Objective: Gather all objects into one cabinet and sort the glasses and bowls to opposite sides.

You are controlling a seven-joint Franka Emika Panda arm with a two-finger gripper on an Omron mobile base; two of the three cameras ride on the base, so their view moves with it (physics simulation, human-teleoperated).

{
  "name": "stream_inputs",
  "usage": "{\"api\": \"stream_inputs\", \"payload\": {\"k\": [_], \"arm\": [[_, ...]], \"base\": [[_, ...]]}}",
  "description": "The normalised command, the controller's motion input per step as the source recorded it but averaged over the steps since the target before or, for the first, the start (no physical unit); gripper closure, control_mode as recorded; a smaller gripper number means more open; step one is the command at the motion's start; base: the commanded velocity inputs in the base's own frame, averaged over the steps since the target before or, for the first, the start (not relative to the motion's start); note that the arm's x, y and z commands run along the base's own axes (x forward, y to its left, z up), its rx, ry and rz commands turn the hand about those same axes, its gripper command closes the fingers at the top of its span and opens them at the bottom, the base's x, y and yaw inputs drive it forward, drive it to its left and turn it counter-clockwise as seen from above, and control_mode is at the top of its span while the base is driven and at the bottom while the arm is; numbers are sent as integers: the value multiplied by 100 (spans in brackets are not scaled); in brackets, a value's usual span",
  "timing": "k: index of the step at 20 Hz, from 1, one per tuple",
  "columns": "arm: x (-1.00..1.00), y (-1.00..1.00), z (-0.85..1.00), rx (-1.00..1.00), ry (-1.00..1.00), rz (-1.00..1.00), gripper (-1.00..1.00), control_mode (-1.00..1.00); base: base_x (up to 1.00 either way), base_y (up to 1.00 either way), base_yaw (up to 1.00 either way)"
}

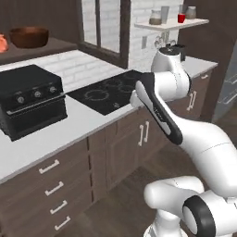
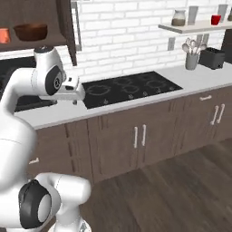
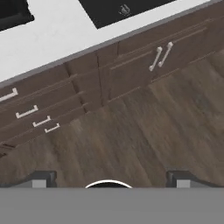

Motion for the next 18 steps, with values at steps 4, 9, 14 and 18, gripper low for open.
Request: {"api": "stream_inputs", "payload": {"k": [4,9,14,18], "arm": [[0,0,0,0,0,0,-100,100],[0,0,0,0,0,0,-100,100],[0,0,0,0,0,0,-100,100],[0,0,0,0,0,0,-100,100]], "base": [[0,-12,-86],[60,-29,-50],[100,-61,9],[100,-68,27]]}}
